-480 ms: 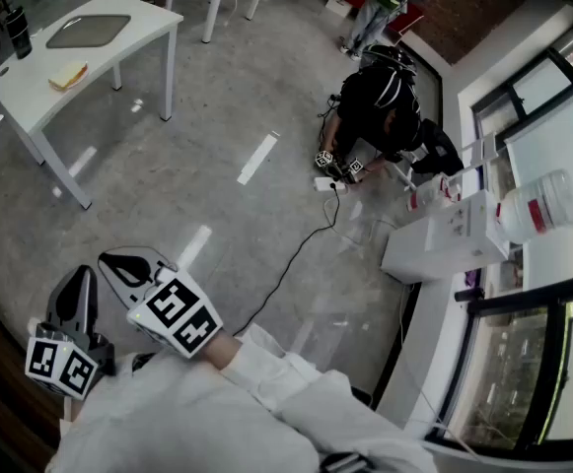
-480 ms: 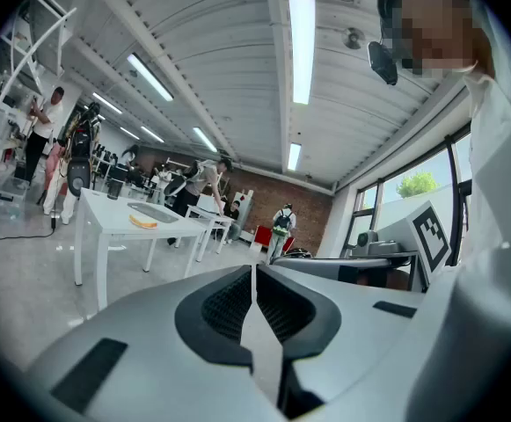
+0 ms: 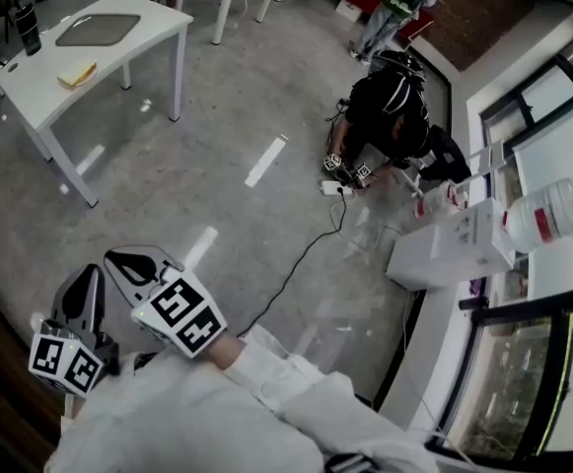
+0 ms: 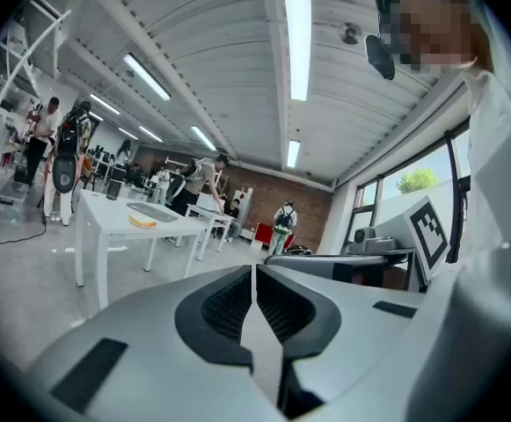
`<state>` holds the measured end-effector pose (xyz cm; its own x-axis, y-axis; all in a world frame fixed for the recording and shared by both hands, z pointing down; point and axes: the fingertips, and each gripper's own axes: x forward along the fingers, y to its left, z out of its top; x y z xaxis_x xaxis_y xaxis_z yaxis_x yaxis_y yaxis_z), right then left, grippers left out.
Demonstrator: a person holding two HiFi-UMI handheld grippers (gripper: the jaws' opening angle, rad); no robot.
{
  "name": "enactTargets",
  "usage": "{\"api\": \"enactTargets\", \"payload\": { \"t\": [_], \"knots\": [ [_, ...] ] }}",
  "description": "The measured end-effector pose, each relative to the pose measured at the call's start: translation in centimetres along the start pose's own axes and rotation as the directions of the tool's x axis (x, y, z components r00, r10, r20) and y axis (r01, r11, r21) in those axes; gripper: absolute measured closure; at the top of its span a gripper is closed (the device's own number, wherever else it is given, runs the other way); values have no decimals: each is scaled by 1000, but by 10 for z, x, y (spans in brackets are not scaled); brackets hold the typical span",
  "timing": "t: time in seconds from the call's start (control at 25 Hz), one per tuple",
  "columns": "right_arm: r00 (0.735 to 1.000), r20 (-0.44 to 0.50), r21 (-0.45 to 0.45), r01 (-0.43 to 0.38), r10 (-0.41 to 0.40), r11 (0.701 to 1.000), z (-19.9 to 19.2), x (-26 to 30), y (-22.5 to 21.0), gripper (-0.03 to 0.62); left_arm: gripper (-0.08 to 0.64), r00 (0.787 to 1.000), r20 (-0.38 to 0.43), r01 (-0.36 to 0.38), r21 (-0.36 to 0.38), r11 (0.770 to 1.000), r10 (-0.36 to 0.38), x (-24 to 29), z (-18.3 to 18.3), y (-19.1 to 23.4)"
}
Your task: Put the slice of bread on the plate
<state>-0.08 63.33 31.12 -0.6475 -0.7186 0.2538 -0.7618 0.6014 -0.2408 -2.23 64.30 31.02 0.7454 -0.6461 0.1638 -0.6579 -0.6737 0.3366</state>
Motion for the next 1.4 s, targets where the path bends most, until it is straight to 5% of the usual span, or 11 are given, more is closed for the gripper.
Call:
{"api": "enactTargets", "payload": {
  "t": [0.48, 1.0, 1.2, 1.4],
  "knots": [
    [999, -5, -10, -33, 33, 999, -3, 4, -5, 579, 538, 999, 14, -41, 7, 999, 41, 4, -5, 5],
    [999, 7, 47, 31, -31, 998, -3, -8, -31, 578, 538, 1000, 7, -30, 3, 1000, 30, 15, 4, 12],
    [1000, 7, 41, 15, -16, 999, 0, -9, -44, 577, 538, 998, -5, -65, -70, 995, 65, 22, -5, 26],
    [1000, -29, 25, 11, -10, 1000, -10, -5, -53, 578, 538, 995, -30, -94, -69, 993, 92, 31, -15, 25]
  ]
}}
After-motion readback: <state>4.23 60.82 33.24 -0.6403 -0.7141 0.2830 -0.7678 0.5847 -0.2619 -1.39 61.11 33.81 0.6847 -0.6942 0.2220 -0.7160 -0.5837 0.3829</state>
